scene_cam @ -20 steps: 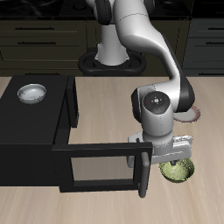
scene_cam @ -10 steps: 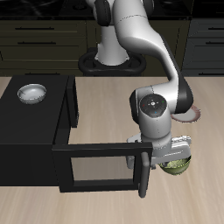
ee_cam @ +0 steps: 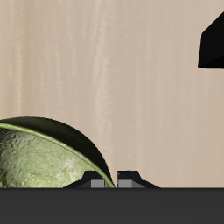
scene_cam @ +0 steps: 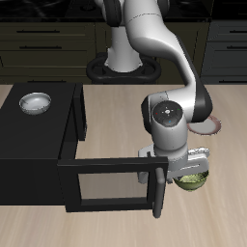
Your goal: Place the green bowl on the plate
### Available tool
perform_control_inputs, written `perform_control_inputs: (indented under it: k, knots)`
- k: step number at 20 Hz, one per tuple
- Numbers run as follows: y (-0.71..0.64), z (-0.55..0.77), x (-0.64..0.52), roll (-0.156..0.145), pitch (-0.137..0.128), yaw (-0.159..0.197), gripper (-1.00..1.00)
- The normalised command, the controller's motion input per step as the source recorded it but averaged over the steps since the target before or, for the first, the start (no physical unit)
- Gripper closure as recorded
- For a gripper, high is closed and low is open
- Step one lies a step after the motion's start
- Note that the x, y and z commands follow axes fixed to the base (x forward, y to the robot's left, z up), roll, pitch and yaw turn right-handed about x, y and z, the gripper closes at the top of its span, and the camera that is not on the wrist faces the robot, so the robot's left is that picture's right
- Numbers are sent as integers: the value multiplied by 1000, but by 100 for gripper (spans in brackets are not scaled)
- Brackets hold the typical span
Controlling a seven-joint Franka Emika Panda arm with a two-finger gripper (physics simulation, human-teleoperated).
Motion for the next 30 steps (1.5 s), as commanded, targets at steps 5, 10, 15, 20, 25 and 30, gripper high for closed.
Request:
perform_control_inputs:
  k: [5, 10, 15, 20, 25, 30]
  knots:
    - [-126, 335, -229, 2, -19, -32, 100]
    - [-122, 388, -253, -3, -60, -2, 100]
    - [-78, 442, -381, 8, -72, -7, 100]
    - [-63, 334, -323, 11, -50, -36, 100]
    - [-41, 277, -356, -1, -88, 8, 100]
    - [-45, 147, -289, 6, -24, -34, 100]
